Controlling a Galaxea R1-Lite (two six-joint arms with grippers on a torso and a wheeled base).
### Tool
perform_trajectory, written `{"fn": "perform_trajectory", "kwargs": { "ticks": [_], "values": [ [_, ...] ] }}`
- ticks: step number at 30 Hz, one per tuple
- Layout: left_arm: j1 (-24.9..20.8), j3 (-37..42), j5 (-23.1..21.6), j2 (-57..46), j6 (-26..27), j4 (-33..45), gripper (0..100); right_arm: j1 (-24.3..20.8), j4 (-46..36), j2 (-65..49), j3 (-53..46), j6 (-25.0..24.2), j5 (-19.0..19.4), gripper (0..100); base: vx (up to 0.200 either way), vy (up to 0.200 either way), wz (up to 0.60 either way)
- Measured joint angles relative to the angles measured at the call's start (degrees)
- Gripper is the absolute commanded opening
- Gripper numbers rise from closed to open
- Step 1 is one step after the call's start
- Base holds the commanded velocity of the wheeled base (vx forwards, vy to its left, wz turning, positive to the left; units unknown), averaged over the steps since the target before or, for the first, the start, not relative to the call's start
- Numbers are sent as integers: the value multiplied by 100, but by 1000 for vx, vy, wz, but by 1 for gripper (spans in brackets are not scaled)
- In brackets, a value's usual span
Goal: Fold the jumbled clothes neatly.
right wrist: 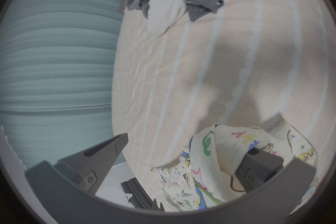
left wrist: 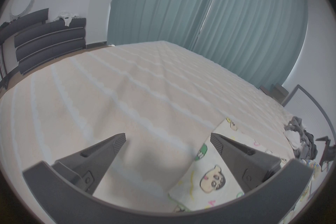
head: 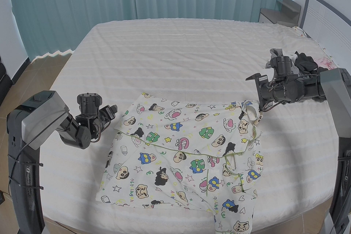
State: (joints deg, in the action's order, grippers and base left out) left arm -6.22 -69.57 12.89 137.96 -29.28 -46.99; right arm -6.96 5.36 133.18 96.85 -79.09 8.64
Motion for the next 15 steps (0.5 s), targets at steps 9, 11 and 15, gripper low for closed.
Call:
{"fn": "perform_trajectory", "kwargs": {
  "ticks": [9,11,15],
  "values": [
    [-1,719,-285,-430,11,-84,100,236,-1445,63,808,-334,1076,100,0,0,0],
    [-1,791,-296,-483,11,-101,100,256,-1891,87,1161,-466,1330,100,0,0,0],
    [-34,891,-312,-544,2,-128,100,272,-2647,193,1571,-688,1566,100,0,0,0]
  ]
}}
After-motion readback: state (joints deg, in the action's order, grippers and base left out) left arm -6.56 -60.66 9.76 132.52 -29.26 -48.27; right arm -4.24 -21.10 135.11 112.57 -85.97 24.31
